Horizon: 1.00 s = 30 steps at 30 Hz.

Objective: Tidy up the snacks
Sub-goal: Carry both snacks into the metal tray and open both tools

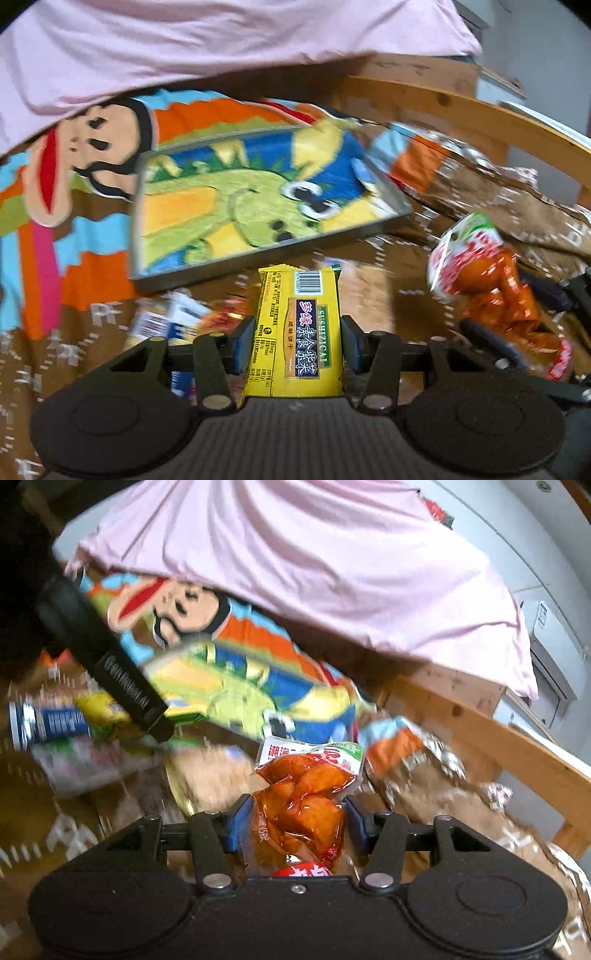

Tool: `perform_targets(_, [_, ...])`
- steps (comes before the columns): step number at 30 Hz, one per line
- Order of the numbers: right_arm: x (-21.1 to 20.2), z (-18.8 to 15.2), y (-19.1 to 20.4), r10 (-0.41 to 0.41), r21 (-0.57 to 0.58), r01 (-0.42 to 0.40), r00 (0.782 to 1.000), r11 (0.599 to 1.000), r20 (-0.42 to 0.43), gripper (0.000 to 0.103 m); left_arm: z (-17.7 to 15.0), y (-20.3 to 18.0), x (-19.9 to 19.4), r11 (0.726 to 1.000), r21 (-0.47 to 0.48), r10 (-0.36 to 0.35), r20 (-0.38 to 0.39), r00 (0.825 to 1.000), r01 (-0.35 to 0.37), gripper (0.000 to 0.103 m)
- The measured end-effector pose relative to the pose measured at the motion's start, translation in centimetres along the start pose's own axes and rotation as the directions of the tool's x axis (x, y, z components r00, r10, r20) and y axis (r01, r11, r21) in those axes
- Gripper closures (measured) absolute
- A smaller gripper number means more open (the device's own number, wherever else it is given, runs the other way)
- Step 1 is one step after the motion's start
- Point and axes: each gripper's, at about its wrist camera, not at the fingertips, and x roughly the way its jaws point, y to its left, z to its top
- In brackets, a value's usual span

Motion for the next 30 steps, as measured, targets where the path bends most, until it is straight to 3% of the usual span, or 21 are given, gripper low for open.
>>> perform_targets(5, [3.0, 4.0, 0.9, 0.055, 0.015, -0.057, 0.995, 0.998, 0.082, 0.048, 2.2, 2.9, 0.2, 0.997, 0.018, 0.079, 0.018, 0.997, -0.079, 0.051])
perform_targets(14, [13.9, 10.6, 1.8, 0.164, 0.115, -0.178, 0.979, 0.977, 0.118, 0.048, 7.2, 9.1, 3.7, 0.986, -0.047, 0.164, 0.068, 0.984, -0.161, 0.051])
perform_targets(18, [19.1, 11.5, 2.1, 0.204, 0.184, -0.216, 0.975, 0.959, 0.083, 0.048, 8.7, 10.9, 7.1, 0.985, -0.047, 0.168, 0.096, 0.981, -0.164, 0.051])
perform_targets(23, [24.3, 10.9, 2.3, 0.214, 0.242, -0.206, 0.977, 0.948, -0.008, 0.048, 9.4, 11.9, 12.1, 0.990, -0.067, 0.132, 0.112, 0.985, -0.125, 0.051])
perform_targets(30, [27.1, 9.3, 2.3, 0.222, 0.292, -0.186, 0.970, 0.938, -0.097, 0.048, 8.2, 11.6, 16.1, 0.990, -0.089, 0.119, 0.119, 0.986, -0.109, 0.051])
